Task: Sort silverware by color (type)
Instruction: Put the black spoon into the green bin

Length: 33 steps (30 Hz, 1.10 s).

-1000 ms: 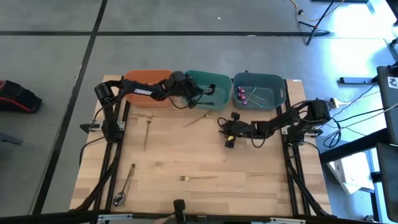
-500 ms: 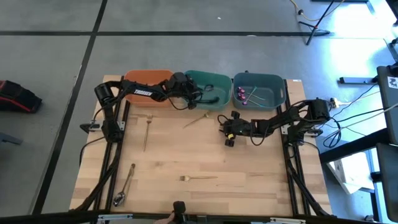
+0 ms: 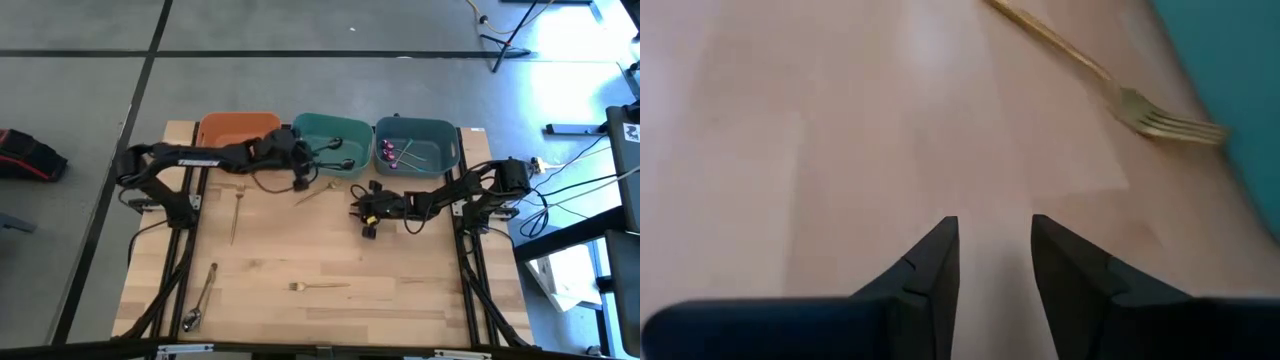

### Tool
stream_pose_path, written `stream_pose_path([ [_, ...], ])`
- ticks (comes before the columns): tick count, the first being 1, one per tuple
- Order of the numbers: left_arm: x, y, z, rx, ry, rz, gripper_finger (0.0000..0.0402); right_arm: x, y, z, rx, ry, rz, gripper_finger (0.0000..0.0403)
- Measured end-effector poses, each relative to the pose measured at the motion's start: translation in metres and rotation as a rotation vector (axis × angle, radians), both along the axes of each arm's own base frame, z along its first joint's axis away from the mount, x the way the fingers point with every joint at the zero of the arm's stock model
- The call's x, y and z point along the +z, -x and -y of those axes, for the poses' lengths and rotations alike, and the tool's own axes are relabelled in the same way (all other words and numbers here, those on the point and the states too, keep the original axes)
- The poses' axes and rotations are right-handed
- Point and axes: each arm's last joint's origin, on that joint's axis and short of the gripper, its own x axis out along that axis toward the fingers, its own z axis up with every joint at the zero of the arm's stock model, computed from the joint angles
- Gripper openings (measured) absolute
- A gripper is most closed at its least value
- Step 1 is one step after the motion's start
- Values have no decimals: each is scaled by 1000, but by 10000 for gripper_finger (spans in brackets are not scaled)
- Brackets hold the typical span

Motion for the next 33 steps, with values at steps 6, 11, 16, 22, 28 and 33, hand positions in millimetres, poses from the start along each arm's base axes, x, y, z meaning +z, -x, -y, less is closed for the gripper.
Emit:
stream_pose_path([
  [6,8,11,46,-15,116,-87,121,2,-2,-13,130,0,17,117],
  [11,-2,21,80,36,271,-211,121,6,-4,-35,223,22,69,117],
  [16,-13,34,113,135,437,-353,121,12,-7,-54,292,20,113,117],
  [22,-20,52,153,227,594,-478,121,20,-10,-85,399,12,146,117],
  [28,-23,71,189,341,804,-613,121,30,-10,-118,500,-1,191,117],
  [33,-25,93,217,489,920,-765,121,35,-7,-138,542,-8,211,117],
])
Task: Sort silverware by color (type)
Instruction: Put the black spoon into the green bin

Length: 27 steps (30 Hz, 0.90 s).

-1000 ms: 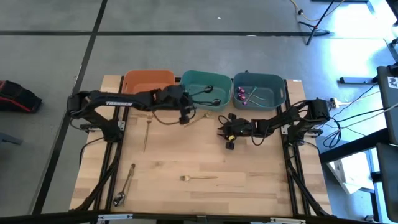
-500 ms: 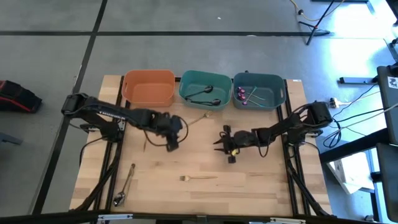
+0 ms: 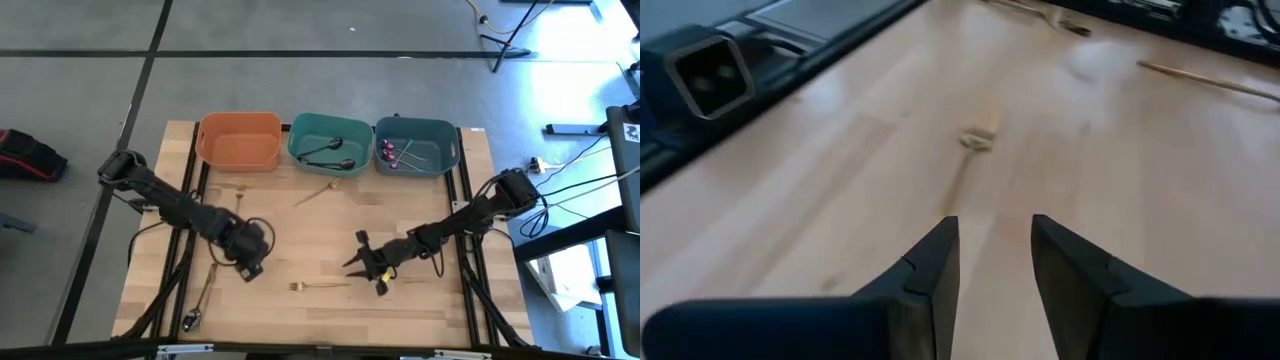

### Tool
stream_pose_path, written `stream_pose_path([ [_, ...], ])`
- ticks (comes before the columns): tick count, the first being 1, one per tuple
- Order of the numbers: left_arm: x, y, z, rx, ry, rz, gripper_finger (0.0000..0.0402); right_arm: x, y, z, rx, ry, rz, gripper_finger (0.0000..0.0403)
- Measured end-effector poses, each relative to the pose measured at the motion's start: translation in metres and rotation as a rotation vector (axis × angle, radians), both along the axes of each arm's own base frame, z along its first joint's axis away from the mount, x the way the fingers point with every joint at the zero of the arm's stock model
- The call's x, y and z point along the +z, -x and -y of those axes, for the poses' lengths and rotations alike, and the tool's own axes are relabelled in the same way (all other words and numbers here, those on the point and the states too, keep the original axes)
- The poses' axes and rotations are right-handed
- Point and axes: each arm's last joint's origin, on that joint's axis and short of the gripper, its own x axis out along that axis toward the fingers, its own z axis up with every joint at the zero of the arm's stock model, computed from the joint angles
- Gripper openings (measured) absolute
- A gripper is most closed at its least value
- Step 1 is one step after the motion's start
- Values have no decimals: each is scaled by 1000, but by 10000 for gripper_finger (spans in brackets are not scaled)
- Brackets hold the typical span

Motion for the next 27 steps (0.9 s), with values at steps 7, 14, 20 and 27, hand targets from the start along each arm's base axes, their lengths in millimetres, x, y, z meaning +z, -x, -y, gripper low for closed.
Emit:
stream_pose_path([
  [7,0,33,35,102,54,-219,121,0,6,-13,-5,-50,-15,117],
  [14,-1,56,59,186,28,-284,121,1,12,-24,-70,-13,12,117],
  [20,-17,68,65,230,-8,-378,113,1,14,-28,-64,-19,13,117],
  [27,-40,68,68,228,5,-419,101,1,14,-27,-72,-27,7,117],
])
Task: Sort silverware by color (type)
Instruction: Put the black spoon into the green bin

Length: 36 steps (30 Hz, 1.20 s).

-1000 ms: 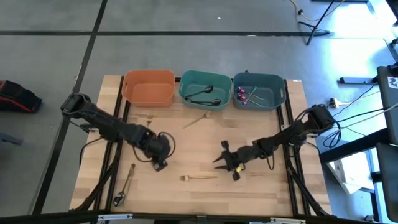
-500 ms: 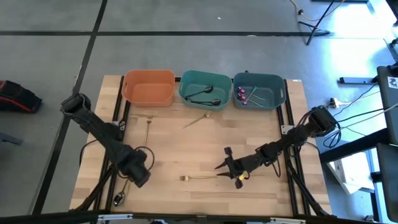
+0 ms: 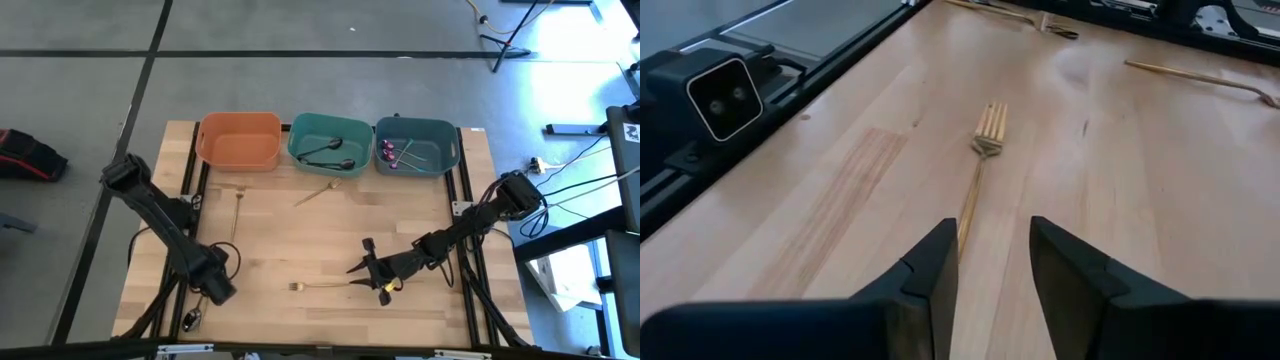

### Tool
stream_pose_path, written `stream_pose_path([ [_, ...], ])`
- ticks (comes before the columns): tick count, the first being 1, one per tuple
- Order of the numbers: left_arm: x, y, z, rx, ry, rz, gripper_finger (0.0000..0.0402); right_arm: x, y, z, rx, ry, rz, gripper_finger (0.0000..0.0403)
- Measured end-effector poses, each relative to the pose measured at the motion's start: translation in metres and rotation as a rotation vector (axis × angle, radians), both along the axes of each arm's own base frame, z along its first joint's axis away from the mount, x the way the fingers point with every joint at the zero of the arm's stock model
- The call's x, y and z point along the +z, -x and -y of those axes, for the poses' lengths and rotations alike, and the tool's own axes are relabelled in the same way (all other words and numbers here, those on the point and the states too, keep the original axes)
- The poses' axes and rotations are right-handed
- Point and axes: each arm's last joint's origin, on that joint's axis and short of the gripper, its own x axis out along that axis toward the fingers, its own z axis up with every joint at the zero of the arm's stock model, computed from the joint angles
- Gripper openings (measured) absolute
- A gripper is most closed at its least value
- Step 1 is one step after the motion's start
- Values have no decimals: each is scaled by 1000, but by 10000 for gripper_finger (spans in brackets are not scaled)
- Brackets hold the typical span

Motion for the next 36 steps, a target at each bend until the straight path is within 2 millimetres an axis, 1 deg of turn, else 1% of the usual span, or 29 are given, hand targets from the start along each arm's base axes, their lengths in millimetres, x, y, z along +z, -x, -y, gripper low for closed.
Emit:
stream_pose_path([
  [4,-14,2,3,-5,16,-80,99,0,0,0,1,1,-1,117],
  [8,-25,-4,10,-26,64,-39,99,0,0,0,0,3,-3,117],
  [11,-32,-4,11,-10,41,-68,99,-1,0,1,-22,13,0,117],
  [16,-42,-3,15,-35,49,-116,98,-2,0,2,-39,27,-7,117],
  [21,-47,-7,20,-49,54,-58,98,-2,1,2,-39,29,-10,117],
  [30,-50,-5,23,-65,37,-55,95,-2,1,2,-40,28,-11,117],
  [33,-50,-3,24,-71,31,-50,80,-2,1,2,-40,28,-11,117],
  [36,-50,-1,25,-77,20,-52,52,-2,1,2,-41,27,-11,117],
])
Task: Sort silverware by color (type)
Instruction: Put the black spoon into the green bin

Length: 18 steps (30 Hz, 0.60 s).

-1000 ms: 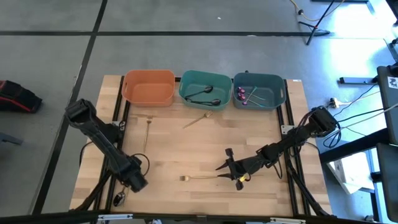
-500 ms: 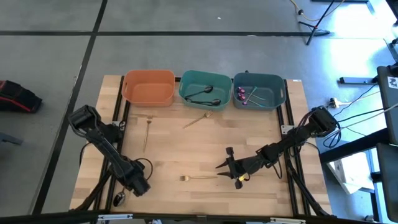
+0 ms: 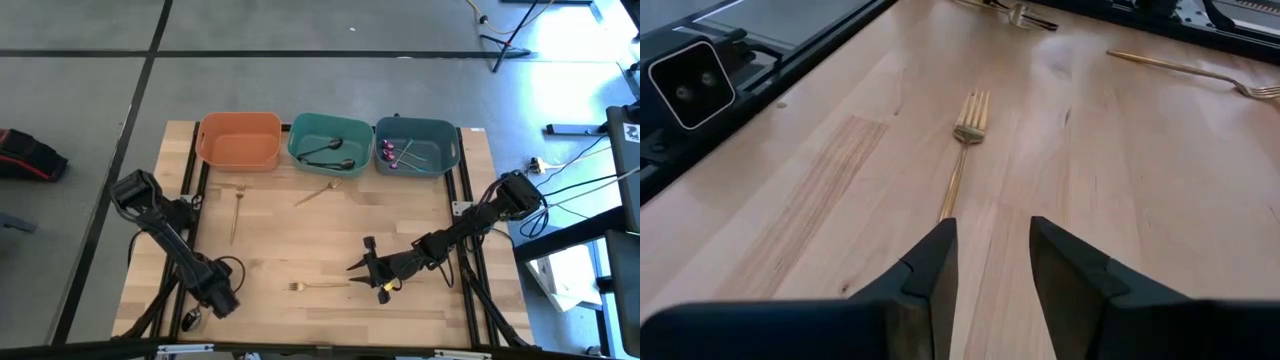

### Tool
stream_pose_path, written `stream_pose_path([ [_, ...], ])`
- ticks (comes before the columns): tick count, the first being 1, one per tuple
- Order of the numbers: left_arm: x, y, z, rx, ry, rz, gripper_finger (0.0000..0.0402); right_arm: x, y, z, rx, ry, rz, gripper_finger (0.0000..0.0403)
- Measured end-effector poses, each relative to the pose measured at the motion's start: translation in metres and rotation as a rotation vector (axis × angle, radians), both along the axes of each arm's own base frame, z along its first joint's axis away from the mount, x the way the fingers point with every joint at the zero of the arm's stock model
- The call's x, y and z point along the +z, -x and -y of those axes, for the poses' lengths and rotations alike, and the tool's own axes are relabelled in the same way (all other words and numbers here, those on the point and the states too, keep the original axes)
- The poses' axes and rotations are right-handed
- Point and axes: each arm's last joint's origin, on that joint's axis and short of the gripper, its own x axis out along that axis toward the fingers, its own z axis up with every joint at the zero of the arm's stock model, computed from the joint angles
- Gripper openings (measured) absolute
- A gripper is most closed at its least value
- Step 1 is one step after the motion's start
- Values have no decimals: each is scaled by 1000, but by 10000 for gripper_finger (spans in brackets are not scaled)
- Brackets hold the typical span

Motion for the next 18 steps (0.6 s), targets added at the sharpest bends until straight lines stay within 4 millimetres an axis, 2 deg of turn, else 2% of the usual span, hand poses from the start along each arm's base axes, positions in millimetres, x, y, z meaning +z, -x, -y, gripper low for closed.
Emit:
stream_pose_path([
  [5,0,3,0,0,-22,-4,9,0,0,0,-1,0,-2,117],
  [14,1,4,-2,33,-53,-12,13,0,0,0,-1,0,-2,117],
  [18,10,1,-2,23,-127,40,13,0,0,0,-1,0,-2,117],
])
